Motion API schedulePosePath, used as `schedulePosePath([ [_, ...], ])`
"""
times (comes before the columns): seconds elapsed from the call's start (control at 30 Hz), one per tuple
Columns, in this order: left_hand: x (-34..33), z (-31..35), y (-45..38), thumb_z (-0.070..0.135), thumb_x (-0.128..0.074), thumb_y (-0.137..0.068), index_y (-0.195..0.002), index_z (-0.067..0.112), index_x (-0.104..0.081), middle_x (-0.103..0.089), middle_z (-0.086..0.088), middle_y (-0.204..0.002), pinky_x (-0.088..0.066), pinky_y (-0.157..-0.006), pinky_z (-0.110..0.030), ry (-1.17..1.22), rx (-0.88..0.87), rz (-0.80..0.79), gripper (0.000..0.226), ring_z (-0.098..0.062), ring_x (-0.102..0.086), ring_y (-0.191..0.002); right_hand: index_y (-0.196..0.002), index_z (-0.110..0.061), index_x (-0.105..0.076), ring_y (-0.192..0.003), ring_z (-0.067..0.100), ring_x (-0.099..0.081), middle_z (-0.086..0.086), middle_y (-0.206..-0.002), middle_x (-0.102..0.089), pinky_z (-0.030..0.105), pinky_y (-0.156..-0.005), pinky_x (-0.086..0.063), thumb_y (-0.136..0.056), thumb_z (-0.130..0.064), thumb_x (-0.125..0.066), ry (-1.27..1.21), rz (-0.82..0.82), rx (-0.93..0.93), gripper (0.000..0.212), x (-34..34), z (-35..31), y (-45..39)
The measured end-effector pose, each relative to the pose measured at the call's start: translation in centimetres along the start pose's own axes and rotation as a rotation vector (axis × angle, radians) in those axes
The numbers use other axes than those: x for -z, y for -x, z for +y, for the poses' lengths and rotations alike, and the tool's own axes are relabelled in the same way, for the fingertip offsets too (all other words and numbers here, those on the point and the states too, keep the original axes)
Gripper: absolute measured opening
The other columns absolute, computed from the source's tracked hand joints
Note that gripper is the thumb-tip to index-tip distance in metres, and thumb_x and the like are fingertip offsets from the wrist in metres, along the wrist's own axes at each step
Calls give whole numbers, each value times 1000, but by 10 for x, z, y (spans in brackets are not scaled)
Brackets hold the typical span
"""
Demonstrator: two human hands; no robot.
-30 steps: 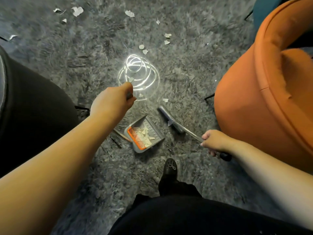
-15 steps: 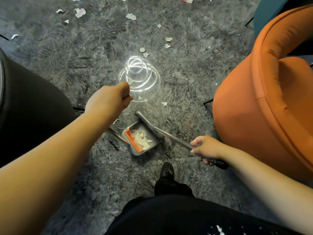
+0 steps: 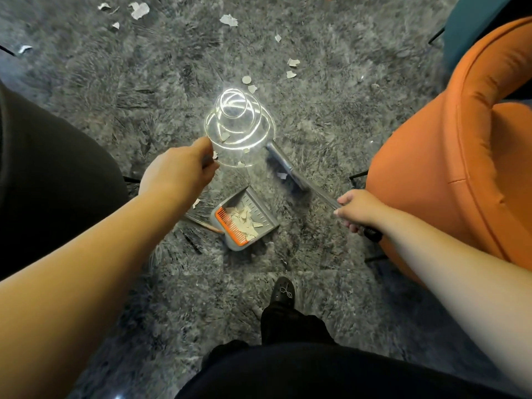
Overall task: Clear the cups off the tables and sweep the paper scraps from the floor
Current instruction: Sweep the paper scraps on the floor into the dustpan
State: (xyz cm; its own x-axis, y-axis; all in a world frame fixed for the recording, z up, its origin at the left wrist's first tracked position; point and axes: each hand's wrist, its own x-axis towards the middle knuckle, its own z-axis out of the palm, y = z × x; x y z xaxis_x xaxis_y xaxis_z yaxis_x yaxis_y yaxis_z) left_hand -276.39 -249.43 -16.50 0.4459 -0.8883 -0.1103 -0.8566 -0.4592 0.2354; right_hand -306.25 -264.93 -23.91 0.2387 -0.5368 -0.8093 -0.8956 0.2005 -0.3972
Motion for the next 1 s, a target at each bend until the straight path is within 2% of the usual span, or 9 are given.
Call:
schedulePosePath([
  [0.1, -1, 1, -7, 40, -57, -94, -98, 21, -48, -54, -3, -70, -47, -58, -40, -3, -7, -2, 22, -32, -51, -63, -134, 12, -37, -38, 20, -47, 16, -67, -50, 16, -33, -33, -90, -1, -57, 61, 9, 2, 49, 8, -14, -20],
  [0.3, -6, 6, -17, 39, -55, -95, -96, 22, -45, -52, -2, -71, -40, -54, -35, -12, -14, -22, 20, -31, -49, -62, -126, 8, -50, -40, 23, -50, 14, -59, -52, 22, -39, -38, -91, -3, -54, 205, -58, -20, 37, 12, -39, -36],
  [0.4, -5, 5, -19, 38, -55, -96, -96, 20, -44, -56, -5, -71, -40, -53, -35, -3, -31, -26, 21, -32, -51, -61, -121, 8, -55, -39, 20, -50, 12, -56, -55, 18, -35, -36, -91, -7, -57, 272, -120, -17, 34, 6, -40, -21],
  [0.6, -4, 0, -24, 38, -54, -96, -91, 24, -39, -47, 2, -63, -33, -50, -31, 30, -29, -33, 21, -29, -47, -58, -123, 8, -52, -30, 11, -50, 9, -56, -55, 16, -35, -39, -92, -7, -59, 236, -235, -21, 35, -23, -33, 14],
  [0.7, -1, -6, -29, 38, -54, -96, -94, 22, -43, -51, 1, -65, -31, -49, -30, 46, -30, -24, 20, -24, -44, -54, -122, -3, -52, -30, 11, -47, 10, -57, -54, 17, -34, -36, -92, -6, -59, 119, -258, -62, 31, -37, -32, 26],
  [0.77, 4, -13, -33, 38, -53, -96, -99, 21, -46, -62, -5, -75, -39, -50, -34, 57, -33, -34, 19, -27, -50, -59, -121, -13, -49, -29, 11, -46, 10, -57, -53, 16, -32, -34, -92, -7, -58, 48, -237, -85, 31, -44, -31, 34],
  [0.87, 13, -29, -39, 38, -52, -97, -108, 21, -50, -67, -8, -88, -52, -62, -43, 92, -34, -66, 21, -34, -59, -72, -120, -18, -48, -30, 12, -45, 9, -56, -54, 16, -33, -34, -92, -8, -58, -25, -203, -99, 32, -51, -34, 42],
  [1.0, 26, -55, -41, 39, -53, -96, -107, 22, -51, -66, -9, -86, -54, -65, -46, 134, -35, -63, 20, -34, -59, -73, -126, -14, -48, -30, 14, -47, 6, -49, -57, 19, -35, -35, -91, -7, -61, -73, -120, -96, 38, -58, -46, 43],
])
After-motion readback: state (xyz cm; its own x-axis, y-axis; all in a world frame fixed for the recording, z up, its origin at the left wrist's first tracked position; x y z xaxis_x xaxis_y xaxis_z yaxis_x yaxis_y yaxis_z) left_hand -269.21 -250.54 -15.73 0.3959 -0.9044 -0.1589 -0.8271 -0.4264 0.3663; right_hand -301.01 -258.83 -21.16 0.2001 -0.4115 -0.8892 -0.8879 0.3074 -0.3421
